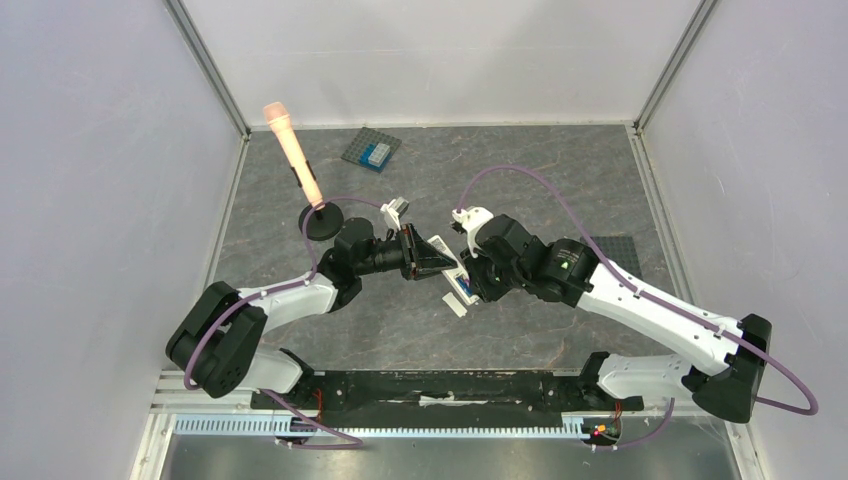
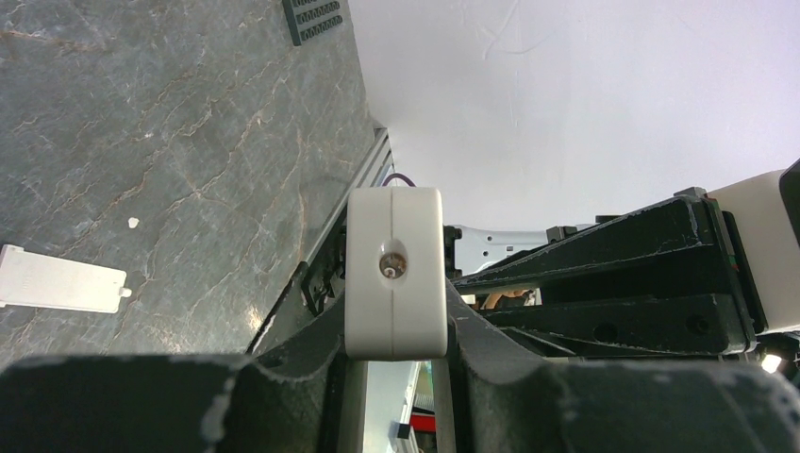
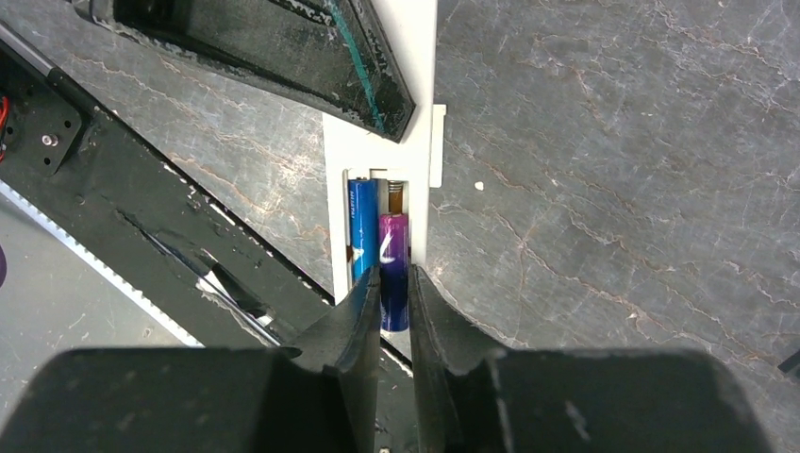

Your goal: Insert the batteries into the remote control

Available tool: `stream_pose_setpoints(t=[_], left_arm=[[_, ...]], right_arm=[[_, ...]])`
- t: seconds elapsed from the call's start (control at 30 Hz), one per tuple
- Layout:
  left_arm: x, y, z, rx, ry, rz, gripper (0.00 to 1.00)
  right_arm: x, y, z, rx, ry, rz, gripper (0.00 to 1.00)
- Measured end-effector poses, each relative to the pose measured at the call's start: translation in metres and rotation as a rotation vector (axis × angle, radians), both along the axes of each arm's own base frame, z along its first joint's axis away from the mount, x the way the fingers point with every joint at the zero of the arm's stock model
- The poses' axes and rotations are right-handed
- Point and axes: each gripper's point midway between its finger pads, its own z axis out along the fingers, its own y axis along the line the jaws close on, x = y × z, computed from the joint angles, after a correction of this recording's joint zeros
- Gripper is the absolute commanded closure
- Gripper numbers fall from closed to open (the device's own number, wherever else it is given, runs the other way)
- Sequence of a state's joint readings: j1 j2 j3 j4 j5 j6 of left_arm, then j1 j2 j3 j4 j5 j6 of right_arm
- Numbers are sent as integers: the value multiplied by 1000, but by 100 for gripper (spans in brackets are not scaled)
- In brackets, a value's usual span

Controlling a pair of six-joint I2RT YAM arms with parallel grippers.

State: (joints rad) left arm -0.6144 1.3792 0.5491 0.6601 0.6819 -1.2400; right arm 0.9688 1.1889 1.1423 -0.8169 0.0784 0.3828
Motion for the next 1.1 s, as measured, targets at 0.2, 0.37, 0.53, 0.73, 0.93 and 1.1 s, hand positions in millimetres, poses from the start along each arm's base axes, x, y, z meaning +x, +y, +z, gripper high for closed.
stream_pose_setpoints(t=[0.2, 0.37, 0.53, 0.73, 0.93, 1.1], left_arm=[[0, 0, 0, 0, 0, 0, 98], [0, 0, 0, 0, 0, 0, 98], [0, 0, 0, -3, -3, 0, 98], [0, 0, 2, -10, -8, 1, 98], [-1, 1, 13, -46, 14, 14, 98], [1, 4, 33, -106, 60, 61, 98]], right_arm=[[-2, 1, 0, 1, 2, 14, 80], [-2, 3, 1, 7, 2, 15, 77], [0, 4, 3, 25, 0, -11, 61], [1, 3, 19, 91, -19, -67, 42], [6, -5, 61, 275, -87, -199, 26], [2, -9, 86, 534, -109, -298, 18]])
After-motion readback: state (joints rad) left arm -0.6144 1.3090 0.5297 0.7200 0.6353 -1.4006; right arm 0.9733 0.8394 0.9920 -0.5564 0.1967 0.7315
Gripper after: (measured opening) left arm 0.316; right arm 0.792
